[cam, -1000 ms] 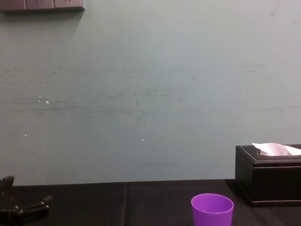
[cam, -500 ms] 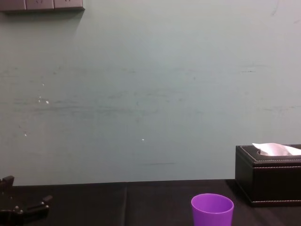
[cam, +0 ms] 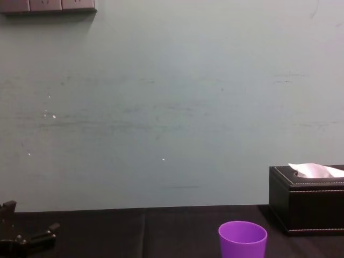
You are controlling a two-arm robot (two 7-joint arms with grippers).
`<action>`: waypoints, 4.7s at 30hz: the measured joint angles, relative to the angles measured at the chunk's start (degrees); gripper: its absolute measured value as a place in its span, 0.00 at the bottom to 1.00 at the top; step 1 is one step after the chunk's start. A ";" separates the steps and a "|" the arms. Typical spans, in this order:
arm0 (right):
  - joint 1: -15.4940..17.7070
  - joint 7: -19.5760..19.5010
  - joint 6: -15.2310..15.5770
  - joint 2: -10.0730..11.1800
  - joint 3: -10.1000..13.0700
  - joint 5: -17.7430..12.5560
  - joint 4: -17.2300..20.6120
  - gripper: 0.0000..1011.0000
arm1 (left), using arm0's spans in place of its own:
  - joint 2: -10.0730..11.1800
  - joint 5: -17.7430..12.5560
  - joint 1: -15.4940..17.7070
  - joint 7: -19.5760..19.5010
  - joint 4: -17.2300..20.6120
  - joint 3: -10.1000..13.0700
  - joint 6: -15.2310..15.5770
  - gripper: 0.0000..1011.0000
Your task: Stack the three plastic cups sequentially using one hand.
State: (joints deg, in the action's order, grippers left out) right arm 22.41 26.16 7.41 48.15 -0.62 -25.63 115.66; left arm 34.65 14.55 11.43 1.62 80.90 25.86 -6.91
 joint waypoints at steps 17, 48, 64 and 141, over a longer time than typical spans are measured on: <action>0.24 0.70 -0.29 -1.04 -1.44 0.71 -2.41 0.99 | 0.00 0.00 0.00 0.00 0.00 0.00 0.00 1.00; -5.00 1.75 -1.60 -3.40 -7.34 1.48 -7.46 0.99 | 0.00 0.00 0.00 0.00 0.00 0.00 0.00 1.00; -8.71 1.07 -0.97 -5.15 -9.65 1.45 -9.32 0.99 | 0.00 0.00 0.00 0.00 0.00 0.00 0.00 1.00; -15.03 -0.13 -0.99 -8.76 -13.76 4.06 -13.85 0.71 | 0.00 0.00 0.00 0.00 0.00 0.00 0.00 1.00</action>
State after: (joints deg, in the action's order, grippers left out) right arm 7.38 26.02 6.41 39.39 -14.38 -21.58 101.81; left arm 34.64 14.55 11.43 1.62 80.90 25.86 -6.91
